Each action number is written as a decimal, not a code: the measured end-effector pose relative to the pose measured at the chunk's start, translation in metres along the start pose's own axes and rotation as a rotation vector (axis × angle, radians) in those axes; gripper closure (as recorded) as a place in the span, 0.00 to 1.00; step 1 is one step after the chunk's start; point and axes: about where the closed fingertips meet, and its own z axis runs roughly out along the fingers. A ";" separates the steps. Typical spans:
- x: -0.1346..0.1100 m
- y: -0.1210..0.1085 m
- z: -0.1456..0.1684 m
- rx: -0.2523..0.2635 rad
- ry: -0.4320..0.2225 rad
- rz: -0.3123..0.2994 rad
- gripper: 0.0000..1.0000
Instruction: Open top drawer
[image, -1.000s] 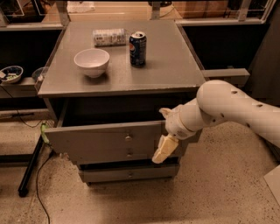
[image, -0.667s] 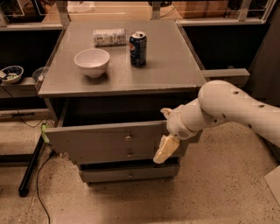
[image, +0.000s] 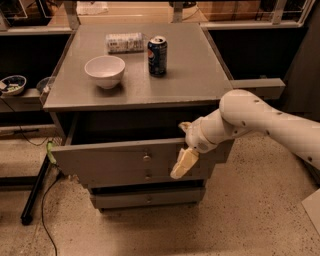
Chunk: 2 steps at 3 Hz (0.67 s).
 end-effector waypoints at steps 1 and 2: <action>0.000 0.000 0.000 0.000 0.000 0.000 0.00; 0.000 0.004 0.006 0.013 0.066 -0.015 0.00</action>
Offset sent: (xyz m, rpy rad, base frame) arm -0.0065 0.0060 -0.0101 -0.1718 -0.0183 -0.0127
